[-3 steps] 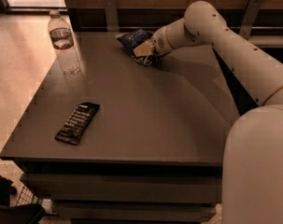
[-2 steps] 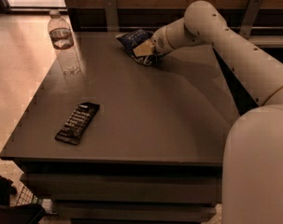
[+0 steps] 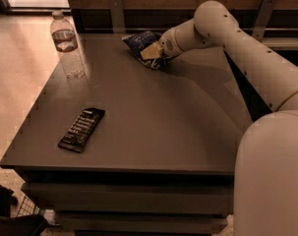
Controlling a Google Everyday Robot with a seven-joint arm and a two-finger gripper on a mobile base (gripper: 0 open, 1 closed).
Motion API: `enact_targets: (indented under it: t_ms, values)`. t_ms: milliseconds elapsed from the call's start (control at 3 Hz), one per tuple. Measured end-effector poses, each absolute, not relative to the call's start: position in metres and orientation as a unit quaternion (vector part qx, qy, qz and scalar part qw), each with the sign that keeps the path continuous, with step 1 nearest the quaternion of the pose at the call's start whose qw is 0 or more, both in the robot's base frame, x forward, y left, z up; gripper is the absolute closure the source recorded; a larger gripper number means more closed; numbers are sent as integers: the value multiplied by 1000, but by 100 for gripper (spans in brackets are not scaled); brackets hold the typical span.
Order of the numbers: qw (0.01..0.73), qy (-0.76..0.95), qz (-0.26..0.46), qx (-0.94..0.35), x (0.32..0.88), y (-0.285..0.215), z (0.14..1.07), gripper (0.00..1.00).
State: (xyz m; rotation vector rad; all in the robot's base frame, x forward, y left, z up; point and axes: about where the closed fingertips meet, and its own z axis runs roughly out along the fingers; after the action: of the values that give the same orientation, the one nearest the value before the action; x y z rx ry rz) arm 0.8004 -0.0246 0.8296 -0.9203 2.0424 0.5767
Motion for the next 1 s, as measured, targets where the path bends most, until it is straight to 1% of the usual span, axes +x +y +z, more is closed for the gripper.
enact_targets:
  t_ms: [667,1000]
  values:
    - [402,808,228,-366,800,-25,831,100]
    - [400,787,223,-414,785,-31,871,100]
